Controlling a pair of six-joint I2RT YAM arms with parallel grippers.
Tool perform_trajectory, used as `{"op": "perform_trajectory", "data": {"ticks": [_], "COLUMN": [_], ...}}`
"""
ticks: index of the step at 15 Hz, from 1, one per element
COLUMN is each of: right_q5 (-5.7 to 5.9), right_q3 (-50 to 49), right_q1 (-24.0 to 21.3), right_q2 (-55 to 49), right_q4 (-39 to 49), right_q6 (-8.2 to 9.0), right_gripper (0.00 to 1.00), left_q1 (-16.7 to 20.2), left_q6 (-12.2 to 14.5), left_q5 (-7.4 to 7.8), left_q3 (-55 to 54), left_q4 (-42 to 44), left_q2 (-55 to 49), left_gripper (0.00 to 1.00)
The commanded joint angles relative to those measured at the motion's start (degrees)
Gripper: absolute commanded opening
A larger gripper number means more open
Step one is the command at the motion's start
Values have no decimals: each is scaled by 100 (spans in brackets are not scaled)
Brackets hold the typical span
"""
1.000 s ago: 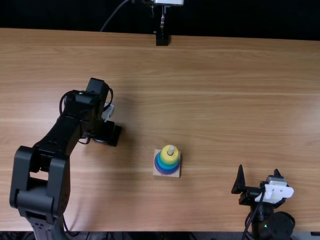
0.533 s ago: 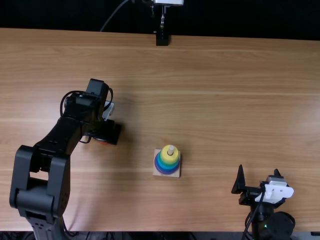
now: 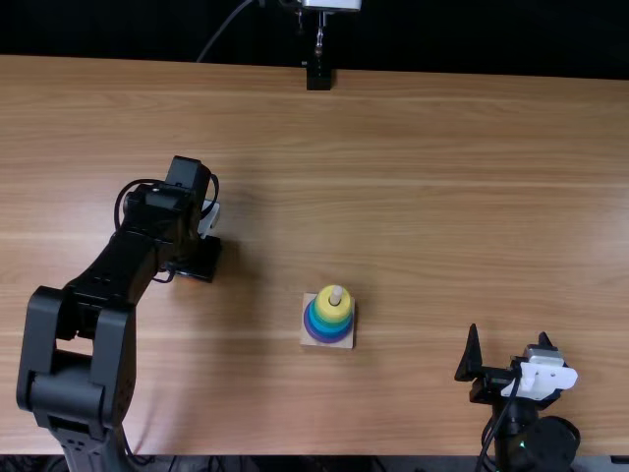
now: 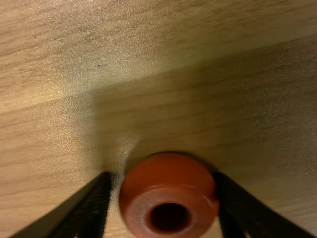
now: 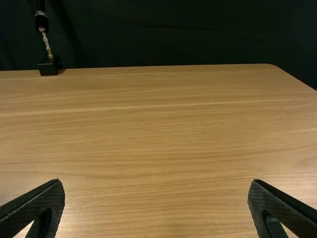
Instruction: Build the Hanoi tower: stack the rings onto the peg from bottom to top in this color order: purple, dark blue, light blue, dark green, light green, yellow, orange.
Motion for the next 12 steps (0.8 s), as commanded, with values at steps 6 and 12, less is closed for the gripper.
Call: {"op": "perform_trajectory", "data": {"ticks": [6, 12], "right_q5": [98, 87], "right_q3": [-352, -352], "right_q1": [-56, -56], "right_q2": [-73, -73], "right_q4": [-377, -366], "right_q6": [1, 1], "right_gripper": [100, 100], "left_q1": [-16, -367], "left_q6": [-40, -145], "left_q5": [250, 229], "left_q3": [-152, 920], "left_q4": [-295, -1740], "left_q2": [-285, -865], "left_gripper": [0, 0]}}
